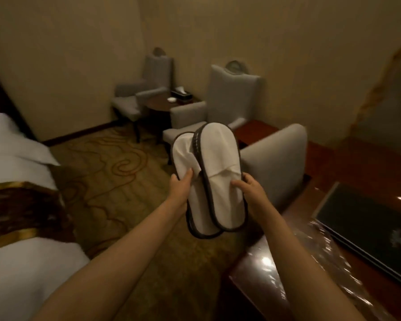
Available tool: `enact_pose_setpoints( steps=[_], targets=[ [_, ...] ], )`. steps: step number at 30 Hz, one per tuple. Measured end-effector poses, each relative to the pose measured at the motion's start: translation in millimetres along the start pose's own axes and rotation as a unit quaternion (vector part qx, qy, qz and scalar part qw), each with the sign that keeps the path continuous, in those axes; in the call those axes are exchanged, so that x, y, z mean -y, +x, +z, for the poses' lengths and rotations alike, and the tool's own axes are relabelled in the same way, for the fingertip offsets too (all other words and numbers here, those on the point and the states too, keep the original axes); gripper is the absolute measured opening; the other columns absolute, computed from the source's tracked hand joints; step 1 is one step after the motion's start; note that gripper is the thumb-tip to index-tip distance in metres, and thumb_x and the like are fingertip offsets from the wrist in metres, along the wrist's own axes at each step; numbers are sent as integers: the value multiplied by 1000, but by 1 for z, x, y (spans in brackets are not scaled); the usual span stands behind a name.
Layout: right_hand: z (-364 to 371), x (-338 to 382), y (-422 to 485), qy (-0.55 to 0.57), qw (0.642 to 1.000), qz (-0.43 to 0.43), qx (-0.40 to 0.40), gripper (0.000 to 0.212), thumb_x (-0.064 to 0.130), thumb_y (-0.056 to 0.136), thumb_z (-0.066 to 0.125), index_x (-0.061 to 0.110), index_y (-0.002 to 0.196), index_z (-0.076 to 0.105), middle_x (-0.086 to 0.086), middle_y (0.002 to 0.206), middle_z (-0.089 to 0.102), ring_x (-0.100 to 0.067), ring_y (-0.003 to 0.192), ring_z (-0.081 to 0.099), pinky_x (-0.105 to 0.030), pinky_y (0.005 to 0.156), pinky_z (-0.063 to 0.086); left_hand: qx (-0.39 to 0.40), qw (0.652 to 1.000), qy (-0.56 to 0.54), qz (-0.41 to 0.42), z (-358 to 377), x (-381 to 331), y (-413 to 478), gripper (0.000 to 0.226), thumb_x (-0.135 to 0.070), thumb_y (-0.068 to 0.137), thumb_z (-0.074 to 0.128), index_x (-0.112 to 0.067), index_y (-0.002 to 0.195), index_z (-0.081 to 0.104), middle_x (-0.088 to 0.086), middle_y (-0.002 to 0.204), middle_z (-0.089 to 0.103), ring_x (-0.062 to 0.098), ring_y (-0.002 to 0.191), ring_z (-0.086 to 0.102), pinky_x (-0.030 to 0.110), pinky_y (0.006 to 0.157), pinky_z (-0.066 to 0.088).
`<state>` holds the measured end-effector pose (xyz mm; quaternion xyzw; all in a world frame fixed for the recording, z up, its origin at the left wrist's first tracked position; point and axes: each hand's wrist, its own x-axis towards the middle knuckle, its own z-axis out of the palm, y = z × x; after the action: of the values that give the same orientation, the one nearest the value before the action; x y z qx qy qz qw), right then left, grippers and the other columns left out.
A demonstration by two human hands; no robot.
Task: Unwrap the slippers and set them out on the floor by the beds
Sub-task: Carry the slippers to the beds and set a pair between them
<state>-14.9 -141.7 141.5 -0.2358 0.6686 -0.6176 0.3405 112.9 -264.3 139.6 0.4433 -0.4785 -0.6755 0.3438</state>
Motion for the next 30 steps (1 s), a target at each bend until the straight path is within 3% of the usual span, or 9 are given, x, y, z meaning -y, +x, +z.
enact_pose_setpoints(
  steps=[3,7,11,15,19,23,26,30],
  targets=[
    [87,-7,38,-57,998,28,29,36,30,89,51,21,124,51,-1,119,53,-20,102,53,-34,79,45,-48,999,-13,-9,-71,-10,43,60,-35,91,55,-6,138,31,15,137,49,30,112,56,38,81,51],
    [191,-12,71,-82,994,50,54,47,48,93,42,15,124,53,-5,116,53,-23,102,53,-37,85,44,-118,993,-15,-23,-153,-21,87,65,-33,93,53,-5,143,23,16,142,44,34,122,51,38,86,48],
    [265,-17,104,-144,982,68,104,46,42,92,48,3,114,55,-18,116,57,-30,101,58,-48,91,49,-164,985,-11,-43,-216,-22,131,62,-33,93,53,-5,142,27,16,142,44,35,122,50,43,96,48],
    [319,-25,153,-171,969,88,155,35,38,92,52,12,115,55,-8,109,57,-18,87,56,-35,76,49,-208,976,-27,-65,-257,-17,183,60,-31,92,54,-5,141,29,18,139,47,35,120,52,43,94,48],
    [366,-34,220,-178,960,114,181,26,34,91,54,15,108,55,-4,98,53,-21,92,58,-42,88,49,-232,968,-43,-92,-289,-9,254,58,-32,92,55,-5,139,35,18,137,49,35,119,52,48,99,47],
    [415,-39,306,-170,955,123,210,12,31,91,57,20,93,53,2,87,54,-14,76,56,-39,82,51,-259,958,-55,-108,-315,-10,337,66,-33,91,55,-7,144,25,17,141,44,35,122,49,49,99,47],
    [455,-36,368,-168,950,129,230,13,31,90,58,20,96,55,2,86,58,-13,75,58,-27,62,50,-290,947,-75,-118,-337,-17,392,70,-35,90,56,-11,146,22,16,145,40,35,127,46,50,103,44],
    [510,-41,434,-182,937,141,261,20,26,89,60,12,103,59,-2,89,61,-16,76,59,-29,63,50,-333,927,-97,-142,-373,-22,452,67,-33,92,54,-11,146,22,15,144,40,34,124,47,49,102,45]
  ],
)
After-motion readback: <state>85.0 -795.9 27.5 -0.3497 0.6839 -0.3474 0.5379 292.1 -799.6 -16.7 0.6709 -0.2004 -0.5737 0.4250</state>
